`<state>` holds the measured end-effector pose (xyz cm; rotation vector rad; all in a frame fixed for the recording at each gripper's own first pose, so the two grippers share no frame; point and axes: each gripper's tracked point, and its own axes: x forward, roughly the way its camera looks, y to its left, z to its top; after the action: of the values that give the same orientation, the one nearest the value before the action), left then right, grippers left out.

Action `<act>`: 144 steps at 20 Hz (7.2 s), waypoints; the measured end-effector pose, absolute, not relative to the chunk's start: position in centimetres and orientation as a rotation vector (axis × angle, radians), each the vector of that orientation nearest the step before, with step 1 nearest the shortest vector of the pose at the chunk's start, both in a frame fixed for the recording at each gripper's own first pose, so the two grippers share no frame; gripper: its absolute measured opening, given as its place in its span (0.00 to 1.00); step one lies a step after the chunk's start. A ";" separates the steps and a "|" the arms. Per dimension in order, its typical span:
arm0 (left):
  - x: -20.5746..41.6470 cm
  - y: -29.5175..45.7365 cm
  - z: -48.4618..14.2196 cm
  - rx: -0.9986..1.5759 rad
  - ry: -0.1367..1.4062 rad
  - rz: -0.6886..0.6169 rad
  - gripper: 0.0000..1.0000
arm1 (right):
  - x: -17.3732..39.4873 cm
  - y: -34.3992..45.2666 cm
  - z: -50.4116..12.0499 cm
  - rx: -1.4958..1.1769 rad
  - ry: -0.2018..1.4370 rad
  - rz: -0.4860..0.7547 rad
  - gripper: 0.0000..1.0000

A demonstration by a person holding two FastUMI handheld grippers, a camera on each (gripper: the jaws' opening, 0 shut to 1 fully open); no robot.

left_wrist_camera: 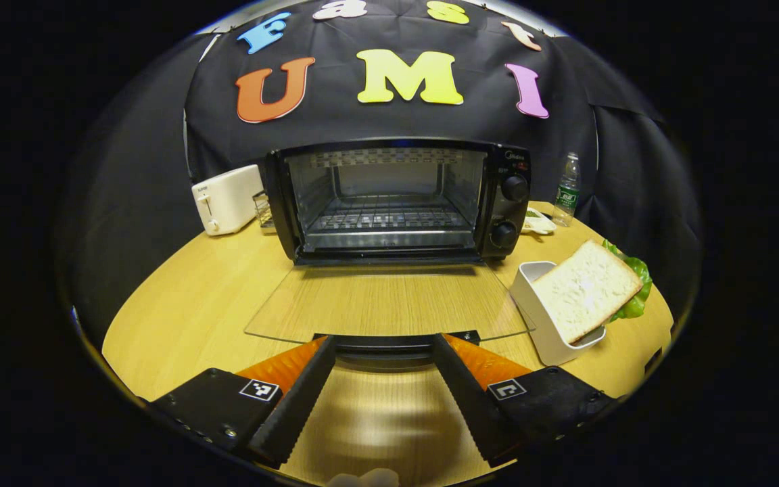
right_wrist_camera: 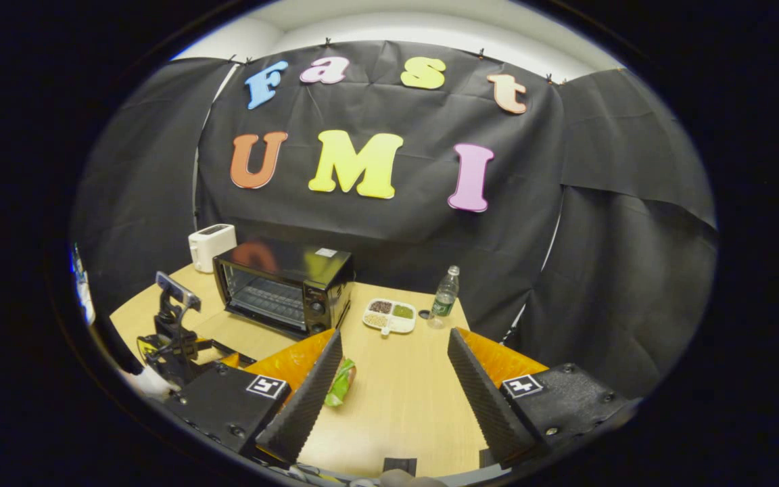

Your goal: Open the electric oven with the left hand, put the food in, and close the electric oven.

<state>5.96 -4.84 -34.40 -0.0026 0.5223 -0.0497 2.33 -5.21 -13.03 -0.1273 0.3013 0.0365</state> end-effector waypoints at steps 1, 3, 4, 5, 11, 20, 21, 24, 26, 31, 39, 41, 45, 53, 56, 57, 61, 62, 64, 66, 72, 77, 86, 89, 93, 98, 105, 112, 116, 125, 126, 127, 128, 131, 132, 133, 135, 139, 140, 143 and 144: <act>5.7 -4.7 -33.1 -0.003 0.498 -0.048 0.96 | 2.6 -5.1 -13.5 -0.118 0.306 0.043 0.96; 4.8 -4.0 -30.4 0.001 0.455 -0.038 0.96 | 3.3 -4.8 -15.1 -0.105 0.333 0.055 0.96; 4.2 -3.7 -28.9 -0.003 0.431 -0.032 0.96 | 3.7 -4.5 -16.0 -0.094 0.351 0.062 0.96; 3.6 -3.4 -27.3 -0.007 0.407 -0.032 0.96 | 4.0 -4.4 -17.3 -0.081 0.371 0.068 0.96; -0.8 -0.8 -17.0 -0.013 0.250 -0.002 0.96 | 6.2 -2.0 -25.2 -0.008 0.518 0.120 0.96; -4.8 0.3 -8.3 0.014 0.097 0.046 0.95 | 9.9 2.0 -33.6 0.140 0.704 0.200 1.00; -5.1 0.2 -8.0 0.016 0.090 0.047 0.95 | 10.4 2.1 -34.0 0.157 0.716 0.209 0.95; -5.6 -0.5 -7.4 0.002 0.088 0.033 0.95 | 11.4 3.4 -35.2 0.244 0.786 0.261 0.92; -5.6 -0.6 -7.2 0.000 0.091 0.031 0.95 | 12.3 3.5 -36.0 0.279 0.816 0.285 0.89; -5.5 -0.9 -7.3 0.002 0.114 0.037 0.95 | 12.6 4.0 -37.0 0.375 0.885 0.314 0.77; -5.2 -1.1 -7.4 -0.003 0.126 0.023 0.95 | 12.1 4.8 -35.0 0.473 0.876 0.347 0.37; -5.2 -1.1 -7.4 -0.007 0.123 0.017 0.95 | 12.1 4.9 -33.9 0.471 0.851 0.343 0.36; -5.5 -0.5 -7.3 -0.018 0.121 0.002 0.95 | 12.5 6.1 -29.6 0.545 0.762 0.327 0.41; -6.5 2.0 -7.7 -0.004 0.151 -0.024 0.95 | 13.3 16.8 -25.7 0.826 0.617 0.345 0.36; -6.7 3.1 -7.8 0.007 0.163 -0.025 0.95 | 14.8 20.0 -26.6 0.949 0.587 0.303 0.36; -6.8 3.3 -7.9 0.005 0.168 -0.026 0.95 | 15.6 21.3 -27.1 0.994 0.574 0.285 0.36; -7.3 3.7 -8.4 0.001 0.193 -0.033 0.95 | 18.3 25.2 -28.3 1.094 0.518 0.243 0.40; -7.3 3.8 -8.6 0.001 0.201 -0.035 0.95 | 19.2 26.4 -28.7 1.109 0.513 0.245 0.36; -7.3 4.0 -9.0 -0.001 0.212 -0.036 0.95 | 21.2 27.8 -29.5 1.128 0.497 0.223 0.36; -7.3 4.2 -9.3 -0.002 0.221 -0.037 0.95 | 23.0 28.5 -30.0 1.150 0.476 0.194 0.36; -6.8 5.3 -10.6 -0.004 0.259 -0.024 0.96 | 28.2 28.5 -32.4 1.232 0.429 0.082 0.36; -6.2 5.6 -11.5 0.007 0.287 -0.023 0.95 | 31.3 28.5 -32.8 1.228 0.399 0.050 0.35; -5.4 5.2 -11.5 -0.011 0.279 -0.023 0.96 | 32.2 27.7 -33.7 0.813 0.443 0.006 0.66; -5.2 5.1 -11.5 -0.013 0.269 -0.019 0.96 | 31.9 27.6 -33.8 0.637 0.465 0.016 0.94; -5.0 5.1 -11.1 -0.016 0.254 -0.014 0.96 | 31.2 26.3 -33.8 0.393 0.464 0.025 1.00; -5.2 5.3 -10.8 -0.012 0.232 -0.003 0.95 | 29.0 25.5 -32.1 0.289 0.428 0.061 0.94; -5.3 6.0 -9.5 -0.026 0.179 0.029 0.96 | 21.9 21.6 -23.8 0.171 0.318 0.127 0.95; -5.0 5.5 -8.9 0.000 0.139 0.037 0.95 | 13.5 11.6 -12.5 0.134 0.174 0.095 0.95; -4.1 3.7 -9.0 0.006 0.130 0.013 0.95 | 9.2 5.7 -7.5 0.116 0.099 0.048 0.95; -2.2 -1.5 -16.6 0.020 0.231 -0.042 0.95 | 2.4 -3.6 -2.5 0.074 0.042 -0.016 0.94; -1.7 -1.9 -17.8 0.021 0.240 -0.047 0.96 | 2.0 -4.2 -2.2 0.057 0.043 -0.015 0.94; -1.4 -2.3 -19.2 0.024 0.258 -0.046 0.96 | 1.7 -4.8 -2.3 0.041 0.048 -0.022 0.94; -0.9 -2.9 -20.3 0.025 0.270 -0.054 0.96 | 1.3 -5.2 -2.2 0.031 0.054 -0.023 0.95; 0.4 -4.3 -23.8 0.024 0.302 -0.075 0.96 | 0.4 -6.0 -1.8 0.025 0.063 -0.027 0.95; 0.8 -4.5 -25.1 0.019 0.318 -0.076 0.95 | 0.1 -5.8 -1.8 0.034 0.052 -0.014 0.95; 1.2 -4.7 -26.4 0.010 0.341 -0.077 0.96 | -0.1 -5.4 -2.1 0.036 0.063 -0.005 0.95; 2.0 -5.1 -28.7 -0.028 0.373 -0.077 0.96 | -0.2 -5.7 -3.5 0.028 0.090 -0.005 0.95; 3.1 -5.6 -32.9 -0.027 0.443 -0.071 0.96 | -0.1 -6.1 -4.9 0.047 0.127 -0.025 0.95; 3.3 -5.6 -34.0 -0.026 0.462 -0.072 0.95 | 0.0 -6.4 -5.1 0.049 0.131 -0.030 0.95; 3.8 -5.6 -36.2 -0.020 0.493 -0.080 0.95 | 0.1 -6.7 -5.6 0.041 0.139 -0.053 0.95; 4.1 -5.7 -36.8 -0.021 0.501 -0.085 0.96 | 0.1 -6.7 -5.7 0.033 0.142 -0.057 0.95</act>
<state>4.06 -5.70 -36.81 -0.0211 0.5005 -0.0846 0.11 -6.74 -5.66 0.0333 0.1418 -0.0570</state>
